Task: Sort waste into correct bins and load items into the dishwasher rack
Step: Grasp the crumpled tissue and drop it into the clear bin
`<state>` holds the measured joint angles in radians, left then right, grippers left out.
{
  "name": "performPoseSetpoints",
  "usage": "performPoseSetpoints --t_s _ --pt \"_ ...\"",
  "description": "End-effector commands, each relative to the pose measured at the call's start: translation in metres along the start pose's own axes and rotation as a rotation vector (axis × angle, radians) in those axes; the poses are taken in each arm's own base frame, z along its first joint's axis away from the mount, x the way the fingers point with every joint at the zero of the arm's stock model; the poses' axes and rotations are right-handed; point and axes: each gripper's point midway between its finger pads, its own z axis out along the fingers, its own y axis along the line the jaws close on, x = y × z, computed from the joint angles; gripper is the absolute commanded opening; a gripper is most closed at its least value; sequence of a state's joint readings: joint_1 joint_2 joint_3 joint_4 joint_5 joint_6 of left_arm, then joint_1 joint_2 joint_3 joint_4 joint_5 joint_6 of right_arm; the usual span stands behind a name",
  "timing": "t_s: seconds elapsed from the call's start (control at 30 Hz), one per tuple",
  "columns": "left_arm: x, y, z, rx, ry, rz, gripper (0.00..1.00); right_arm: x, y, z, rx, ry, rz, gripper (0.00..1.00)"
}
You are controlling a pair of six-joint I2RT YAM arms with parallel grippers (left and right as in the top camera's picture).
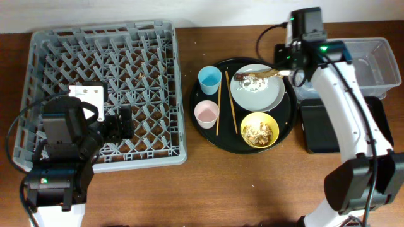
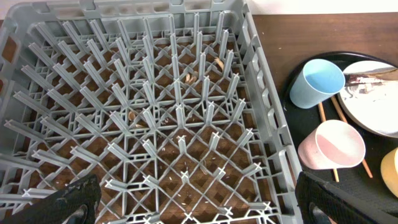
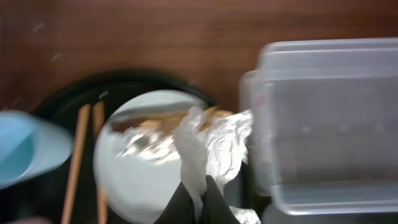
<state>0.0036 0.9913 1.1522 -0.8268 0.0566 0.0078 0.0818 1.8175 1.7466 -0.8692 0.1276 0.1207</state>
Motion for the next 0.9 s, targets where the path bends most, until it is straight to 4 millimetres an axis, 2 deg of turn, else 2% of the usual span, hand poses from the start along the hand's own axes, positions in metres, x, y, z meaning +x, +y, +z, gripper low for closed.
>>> performPoseSetpoints --t_s 0.0,0.07,0.13,0.17,0.2,0.23,0.27,0.33,0.4,0.47,0.53,0.6,0.67,0.77,0.87 --pt "-0.006 0.000 -0.003 0.002 -0.016 0.013 1.00 -0.009 -0.054 0.018 0.121 -0.029 0.131 0.04" --pt "-0.006 0.000 -0.003 0.002 -0.016 0.013 1.00 -0.017 -0.079 0.032 0.149 -0.058 0.174 0.04" --pt "-0.006 0.000 -0.003 0.002 -0.016 0.013 1.00 -0.014 -0.099 0.050 0.175 -0.046 0.205 0.05" --pt "-0.006 0.000 -0.003 0.002 -0.016 0.013 1.00 -0.009 -0.105 0.058 0.184 -0.029 0.213 0.33" --pt "-0.006 0.000 -0.003 0.002 -0.016 0.013 1.00 -0.006 -0.108 0.062 0.188 -0.017 0.216 0.65" --pt "-0.006 0.000 -0.003 0.002 -0.016 0.013 1.00 -0.005 -0.110 0.063 0.191 -0.012 0.219 0.80" --pt "-0.006 0.000 -0.003 0.002 -0.016 0.013 1.00 -0.005 -0.109 0.064 0.186 -0.013 0.218 0.99" --pt "-0.006 0.000 -0.003 0.002 -0.016 0.013 1.00 -0.012 -0.098 0.053 0.153 -0.027 0.178 0.98" --pt "-0.005 0.000 -0.003 0.002 -0.015 0.013 1.00 -0.025 -0.074 0.031 0.115 -0.070 0.142 0.98" --pt "-0.006 0.000 -0.003 0.002 -0.016 0.013 1.00 -0.032 -0.033 0.011 0.037 -0.087 0.087 0.99" --pt "-0.006 0.000 -0.003 0.002 -0.016 0.013 1.00 -0.021 0.005 0.012 -0.005 -0.055 0.023 0.98" --pt "-0.006 0.000 -0.003 0.002 -0.016 0.013 1.00 -0.001 0.040 0.028 -0.039 0.004 -0.041 0.99" --pt "-0.005 0.000 -0.003 0.002 -0.015 0.013 1.00 0.019 0.060 0.046 -0.051 0.068 -0.083 0.93" --pt "-0.006 0.000 -0.003 0.002 -0.016 0.013 1.00 0.050 0.072 0.083 -0.043 0.176 -0.119 0.84" --pt "-0.006 0.000 -0.003 0.002 -0.016 0.013 1.00 0.078 0.074 0.114 -0.036 0.268 -0.135 0.83"
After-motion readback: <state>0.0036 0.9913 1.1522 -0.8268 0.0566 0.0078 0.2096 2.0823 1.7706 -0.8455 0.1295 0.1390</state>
